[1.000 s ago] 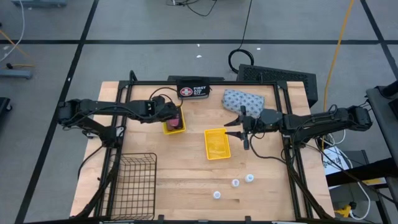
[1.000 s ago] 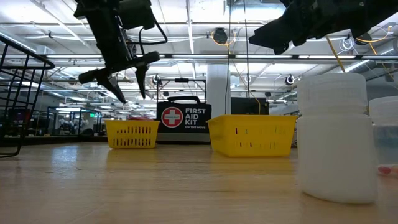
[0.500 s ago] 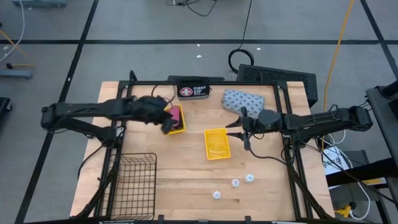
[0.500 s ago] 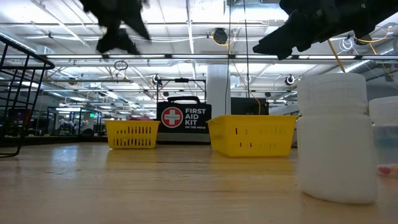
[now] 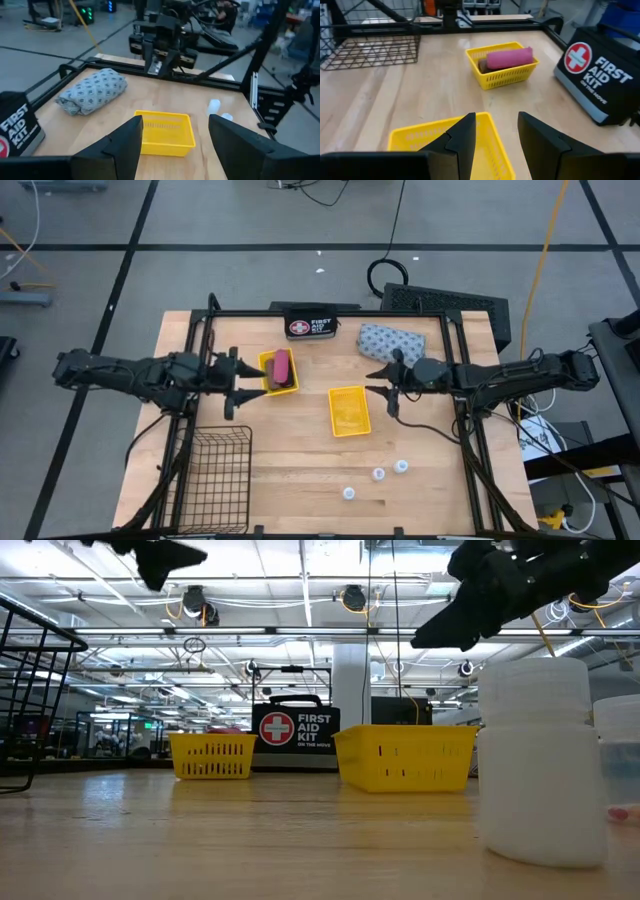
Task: Pick & Place Medicine items
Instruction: Put the blue patient gown into the wire basket
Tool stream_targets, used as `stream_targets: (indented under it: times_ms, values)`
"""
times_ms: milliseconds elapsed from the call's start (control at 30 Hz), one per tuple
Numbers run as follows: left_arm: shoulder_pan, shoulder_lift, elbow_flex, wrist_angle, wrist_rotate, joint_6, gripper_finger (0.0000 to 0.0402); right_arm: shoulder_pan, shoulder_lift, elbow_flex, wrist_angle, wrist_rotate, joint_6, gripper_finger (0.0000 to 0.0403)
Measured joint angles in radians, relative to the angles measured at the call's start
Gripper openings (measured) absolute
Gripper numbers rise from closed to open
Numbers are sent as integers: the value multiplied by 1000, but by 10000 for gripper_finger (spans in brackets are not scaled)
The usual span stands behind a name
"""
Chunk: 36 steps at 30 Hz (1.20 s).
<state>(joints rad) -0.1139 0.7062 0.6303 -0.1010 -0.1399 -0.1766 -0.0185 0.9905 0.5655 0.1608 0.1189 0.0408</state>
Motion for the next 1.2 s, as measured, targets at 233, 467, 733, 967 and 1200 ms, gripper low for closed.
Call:
stream_targets:
  times_ms: [233,467,733,967,1200]
  values:
    - [32,-140,-120,28,10,3,236,0,0,0,40,15,0,134]
    - [63,-316,-210,24,9,18,239,0,0,0,40,12,0,134]
    - [71,-382,-264,25,-17,-14,239,-30,1,28,-10,142,-61,144]
    - [71,-349,-280,23,-97,-59,239,-186,86,322,-543,170,-152,233]
    - [71,-320,-280,29,-158,-90,239,-450,329,548,-897,161,-222,312]
